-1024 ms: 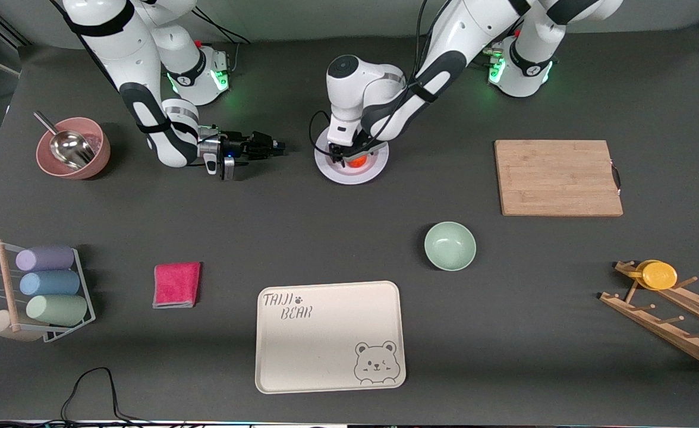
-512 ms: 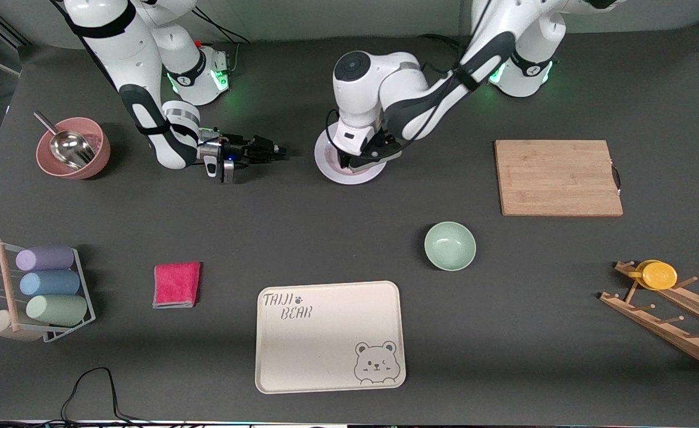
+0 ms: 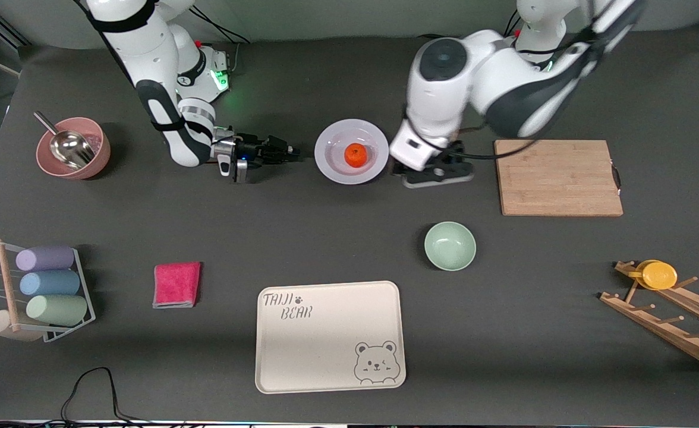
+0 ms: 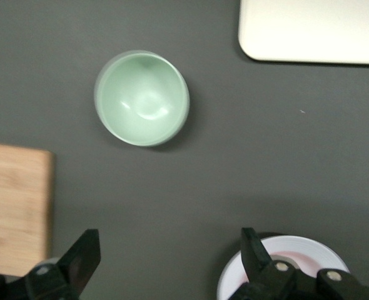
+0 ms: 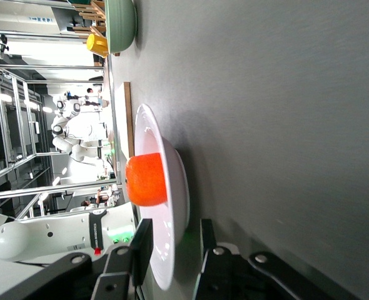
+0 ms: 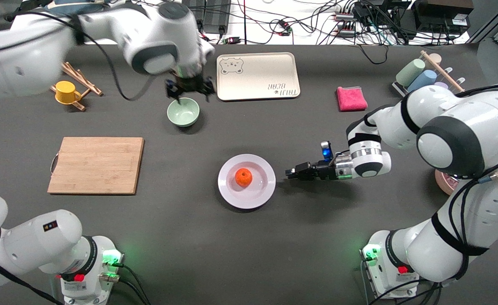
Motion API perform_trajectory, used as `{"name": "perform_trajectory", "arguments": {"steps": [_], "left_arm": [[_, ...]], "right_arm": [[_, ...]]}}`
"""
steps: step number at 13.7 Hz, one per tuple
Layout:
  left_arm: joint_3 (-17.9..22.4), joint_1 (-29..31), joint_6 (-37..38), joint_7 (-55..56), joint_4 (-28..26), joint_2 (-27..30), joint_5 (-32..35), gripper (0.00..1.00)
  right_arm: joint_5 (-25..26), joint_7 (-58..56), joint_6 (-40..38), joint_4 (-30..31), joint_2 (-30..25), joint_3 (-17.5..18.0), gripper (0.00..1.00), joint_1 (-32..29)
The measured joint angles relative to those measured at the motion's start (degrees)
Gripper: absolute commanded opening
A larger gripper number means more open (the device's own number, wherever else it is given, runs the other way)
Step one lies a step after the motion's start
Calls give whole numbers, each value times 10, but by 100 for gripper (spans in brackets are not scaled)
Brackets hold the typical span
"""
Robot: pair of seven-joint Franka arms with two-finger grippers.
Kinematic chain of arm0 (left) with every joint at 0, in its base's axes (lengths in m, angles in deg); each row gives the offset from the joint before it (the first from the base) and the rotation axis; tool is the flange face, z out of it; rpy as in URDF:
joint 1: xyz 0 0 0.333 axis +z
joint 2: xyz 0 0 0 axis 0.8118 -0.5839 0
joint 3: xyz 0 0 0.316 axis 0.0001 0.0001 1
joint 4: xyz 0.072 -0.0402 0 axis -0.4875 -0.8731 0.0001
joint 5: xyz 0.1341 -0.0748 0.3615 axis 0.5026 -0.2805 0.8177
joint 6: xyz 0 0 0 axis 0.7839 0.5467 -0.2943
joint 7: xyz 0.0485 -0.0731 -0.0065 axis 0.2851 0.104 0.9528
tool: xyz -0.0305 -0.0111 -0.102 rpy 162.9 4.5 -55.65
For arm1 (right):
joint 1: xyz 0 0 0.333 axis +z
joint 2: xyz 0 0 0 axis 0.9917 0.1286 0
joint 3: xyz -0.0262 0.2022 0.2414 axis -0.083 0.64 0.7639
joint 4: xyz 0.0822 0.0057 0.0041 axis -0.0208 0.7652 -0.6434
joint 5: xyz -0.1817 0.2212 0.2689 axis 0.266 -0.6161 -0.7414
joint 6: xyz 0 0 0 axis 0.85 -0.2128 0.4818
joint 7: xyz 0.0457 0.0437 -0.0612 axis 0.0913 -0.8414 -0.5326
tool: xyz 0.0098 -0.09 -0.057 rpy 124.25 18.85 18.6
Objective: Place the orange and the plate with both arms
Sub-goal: 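Withdraw the left gripper from the plate toward the cutting board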
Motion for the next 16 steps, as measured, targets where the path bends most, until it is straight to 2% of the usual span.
{"name": "perform_trajectory", "arguments": {"steps": [2,4,7,10,13,14,16], "left_arm": [[-33,75,56,-92,29,0,-7,100],[-37,102,109,-143,73,0,-30,100],[-37,127,148,-212,131,0,-55,100],[-37,158,157,-263,158,0,-87,100],[-36,161,158,-276,159,0,-92,100],[-32,158,158,-294,159,1,-93,100],[7,138,179,-347,177,7,-99,100]], "right_arm": [[-34,0,0,-13,10,2,38,30],[-69,0,2,-25,20,9,38,50],[-103,0,28,-43,26,34,37,59],[-108,0,35,-50,28,42,14,59],[-109,-1,35,-50,30,42,3,59],[-110,-2,35,-51,30,42,2,59],[-110,-2,28,-52,29,41,0,58]]}}
